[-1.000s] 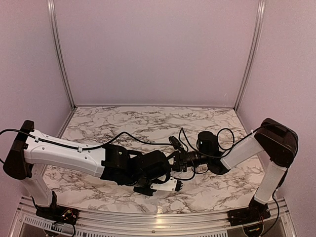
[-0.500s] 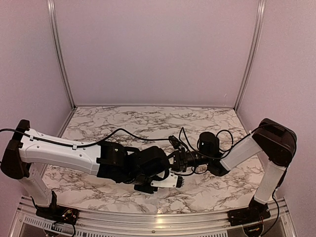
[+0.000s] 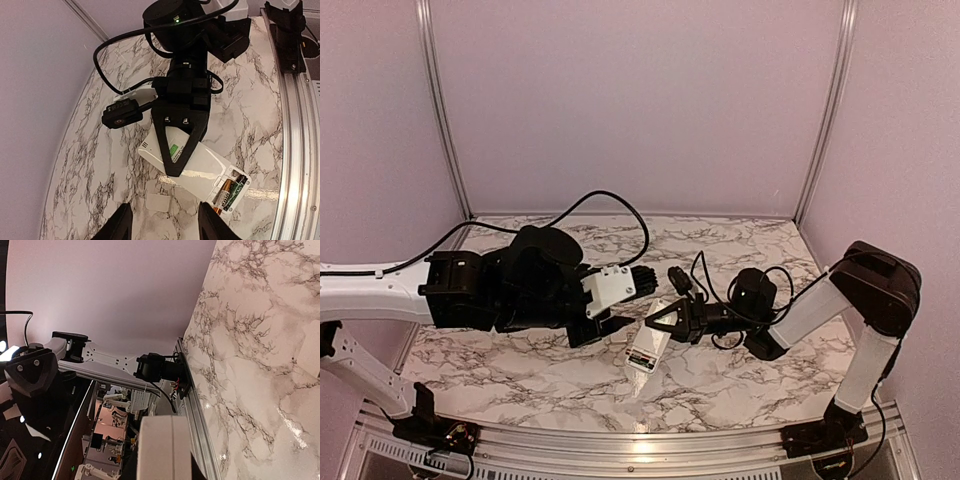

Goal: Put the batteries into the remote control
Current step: Load the battery into the battery compartment.

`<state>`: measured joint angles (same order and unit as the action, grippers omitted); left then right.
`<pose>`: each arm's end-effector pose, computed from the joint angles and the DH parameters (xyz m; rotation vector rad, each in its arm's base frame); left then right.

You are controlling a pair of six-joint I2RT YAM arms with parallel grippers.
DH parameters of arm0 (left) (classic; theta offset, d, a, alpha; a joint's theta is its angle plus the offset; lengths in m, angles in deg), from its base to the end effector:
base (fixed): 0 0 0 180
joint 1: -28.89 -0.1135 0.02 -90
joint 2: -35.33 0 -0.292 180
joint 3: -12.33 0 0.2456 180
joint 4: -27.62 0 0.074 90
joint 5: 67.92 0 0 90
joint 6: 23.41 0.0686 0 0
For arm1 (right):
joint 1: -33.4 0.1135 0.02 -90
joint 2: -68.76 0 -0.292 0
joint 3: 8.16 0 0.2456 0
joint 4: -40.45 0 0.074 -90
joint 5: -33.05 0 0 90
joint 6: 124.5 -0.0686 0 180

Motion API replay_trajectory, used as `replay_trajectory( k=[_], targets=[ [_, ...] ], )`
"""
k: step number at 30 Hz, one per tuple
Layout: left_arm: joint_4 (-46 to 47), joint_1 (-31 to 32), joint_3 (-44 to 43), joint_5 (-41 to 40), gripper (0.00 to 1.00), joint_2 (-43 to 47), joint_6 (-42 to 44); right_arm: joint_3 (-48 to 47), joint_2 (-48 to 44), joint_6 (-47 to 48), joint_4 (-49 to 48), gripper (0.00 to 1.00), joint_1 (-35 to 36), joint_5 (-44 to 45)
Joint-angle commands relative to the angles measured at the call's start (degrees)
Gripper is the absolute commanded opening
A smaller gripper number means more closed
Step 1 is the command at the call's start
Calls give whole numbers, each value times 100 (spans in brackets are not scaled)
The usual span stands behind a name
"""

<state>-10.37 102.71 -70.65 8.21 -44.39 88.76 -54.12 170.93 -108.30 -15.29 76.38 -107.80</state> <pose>0.1074 -0.3110 0.3347 1.5156 1.5503 -0.2566 0.2091 0.2676 0.1939 -0.3635 2.0971 2.1057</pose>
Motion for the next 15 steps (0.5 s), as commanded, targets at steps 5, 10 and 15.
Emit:
replay_trajectory(
  k=[5, 10, 15],
  targets=[
    [835, -575, 705, 469, 46, 724, -1306, -45, -139, -501, -1465, 0, -119, 173],
    [856, -663, 787, 591, 42, 695, -1658, -61, -272, -577, -1986, 0, -229, 321],
    [999, -787, 856, 730, 41, 732, -1812, -170, -252, -775, -2485, 0, -237, 413]
  ],
)
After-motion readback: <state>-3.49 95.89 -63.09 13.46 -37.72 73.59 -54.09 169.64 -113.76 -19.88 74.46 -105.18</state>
